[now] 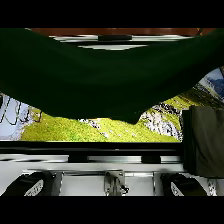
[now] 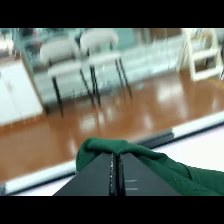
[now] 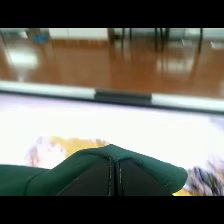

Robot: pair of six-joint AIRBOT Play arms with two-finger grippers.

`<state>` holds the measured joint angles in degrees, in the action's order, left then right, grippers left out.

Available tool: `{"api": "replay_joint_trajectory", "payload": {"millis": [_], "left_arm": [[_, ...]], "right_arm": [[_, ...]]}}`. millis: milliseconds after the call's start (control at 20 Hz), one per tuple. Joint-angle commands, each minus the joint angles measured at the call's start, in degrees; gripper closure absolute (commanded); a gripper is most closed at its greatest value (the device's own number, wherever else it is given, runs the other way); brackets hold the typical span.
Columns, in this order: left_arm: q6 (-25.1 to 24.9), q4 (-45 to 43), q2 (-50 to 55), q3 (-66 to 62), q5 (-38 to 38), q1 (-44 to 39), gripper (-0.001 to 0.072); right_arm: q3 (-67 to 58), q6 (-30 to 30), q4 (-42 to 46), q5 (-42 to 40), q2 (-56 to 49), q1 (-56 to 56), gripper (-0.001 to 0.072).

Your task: Fold the shirts.

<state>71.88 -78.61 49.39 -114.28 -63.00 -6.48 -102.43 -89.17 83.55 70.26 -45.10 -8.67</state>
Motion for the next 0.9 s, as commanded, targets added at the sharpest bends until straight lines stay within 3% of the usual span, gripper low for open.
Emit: {"api": "replay_joint_trajectory", "payload": {"millis": [0, 100, 200, 350, 450, 550, 800, 850], "left_arm": [[4.2, -2.6, 0.1, 4.8, -5.1, 0.0, 0.0673], [6.0, -2.6, 0.7, 12.0, -6.7, 0.0, 0.0674], [6.0, -2.7, 1.9, 21.5, -4.2, 0.0, 0.0673], [9.4, -2.6, 8.5, 29.8, 7.5, 0.1, 0.0673], [14.4, -2.3, 16.5, 29.7, 12.9, 0.2, 0.0673], [15.8, -1.4, 24.7, 29.7, 16.2, 0.2, 0.0672], [19.1, 7.7, 40.6, 29.7, 6.8, 0.2, 0.067], [18.7, 7.6, 41.3, 29.7, 5.9, 0.2, 0.0636]], "right_arm": [[-0.3, -2.9, 4.7, 12.5, -3.5, 0.0, 0.0641], [0.1, -3.0, 3.3, 19.3, -8.8, 0.0, 0.0641], [3.3, -3.1, 3.4, 20.7, -14.7, 0.0, 0.0641], [8.3, -3.9, 4.0, 13.8, -25.4, 0.0, 0.0641], [8.5, -7.3, 3.7, 8.8, -33.7, 0.0, 0.0641], [8.5, -12.5, 2.7, 3.9, -41.0, 0.0, 0.0641], [8.5, -14.7, -8.5, 2.5, -52.0, 0.0, 0.0641], [8.5, -14.6, -8.6, 2.6, -52.2, 0.0, 0.0641]]}}
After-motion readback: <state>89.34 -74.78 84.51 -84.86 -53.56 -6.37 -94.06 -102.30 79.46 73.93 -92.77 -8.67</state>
